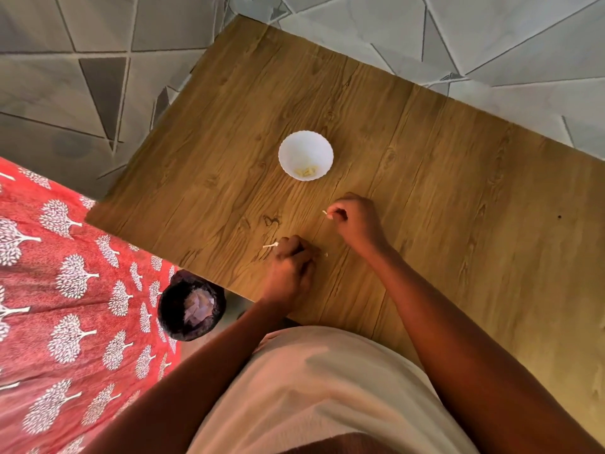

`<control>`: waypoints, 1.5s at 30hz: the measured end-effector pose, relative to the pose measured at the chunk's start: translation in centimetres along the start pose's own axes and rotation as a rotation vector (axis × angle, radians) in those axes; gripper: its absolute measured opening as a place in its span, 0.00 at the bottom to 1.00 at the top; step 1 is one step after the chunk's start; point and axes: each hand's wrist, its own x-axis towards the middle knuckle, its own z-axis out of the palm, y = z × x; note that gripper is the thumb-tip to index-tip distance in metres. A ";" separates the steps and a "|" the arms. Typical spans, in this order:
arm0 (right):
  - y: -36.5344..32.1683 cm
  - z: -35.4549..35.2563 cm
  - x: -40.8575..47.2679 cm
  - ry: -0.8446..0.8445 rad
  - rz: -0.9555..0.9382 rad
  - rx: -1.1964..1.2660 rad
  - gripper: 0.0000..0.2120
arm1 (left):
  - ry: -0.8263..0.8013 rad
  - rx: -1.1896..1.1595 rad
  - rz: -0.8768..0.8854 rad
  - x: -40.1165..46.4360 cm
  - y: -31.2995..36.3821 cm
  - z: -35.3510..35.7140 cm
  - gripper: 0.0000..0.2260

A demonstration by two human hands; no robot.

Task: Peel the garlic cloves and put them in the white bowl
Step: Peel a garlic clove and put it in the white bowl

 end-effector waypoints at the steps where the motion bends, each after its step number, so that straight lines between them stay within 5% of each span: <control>1: 0.2 -0.2 -0.4 0.019 -0.004 0.021 0.08 | 0.002 0.000 0.006 -0.1 0.0 0.1 0.12; 7: 2.6 0.4 -4.6 0.197 -0.025 -0.058 0.16 | 0.017 0.026 0.042 -0.3 -0.6 0.5 0.12; 11: 1.9 2.6 -7.2 0.121 -0.035 -0.159 0.22 | 0.007 0.027 0.043 -0.7 -0.8 0.6 0.15; 17: 0.6 4.4 -11.1 -0.032 -0.314 -0.190 0.28 | 0.032 -0.004 0.064 -2.6 -1.6 0.0 0.15; 22: 1.1 3.9 -9.4 0.121 -0.004 -0.186 0.26 | 0.097 0.108 0.048 -3.0 -2.4 -1.1 0.12; 26: -0.3 5.1 -11.1 0.022 -0.201 -0.286 0.25 | 0.091 0.254 -0.094 -3.4 -2.7 -1.4 0.19; 29: -1.3 5.3 -11.7 -0.034 -0.303 -0.279 0.26 | -0.022 0.201 -0.040 -4.1 -3.3 -1.2 0.22; 34: -1.8 5.2 -10.1 0.061 0.023 -0.200 0.27 | -0.152 0.092 0.121 -4.2 -3.1 -1.8 0.26; 39: -1.8 6.9 -11.4 -0.078 -0.337 -0.294 0.24 | -0.010 0.164 -0.013 -4.3 -4.6 -3.2 0.25; 45: -2.7 6.8 -8.6 0.100 -0.064 -0.229 0.22 | -0.041 0.313 -0.024 -4.9 -5.9 -3.4 0.23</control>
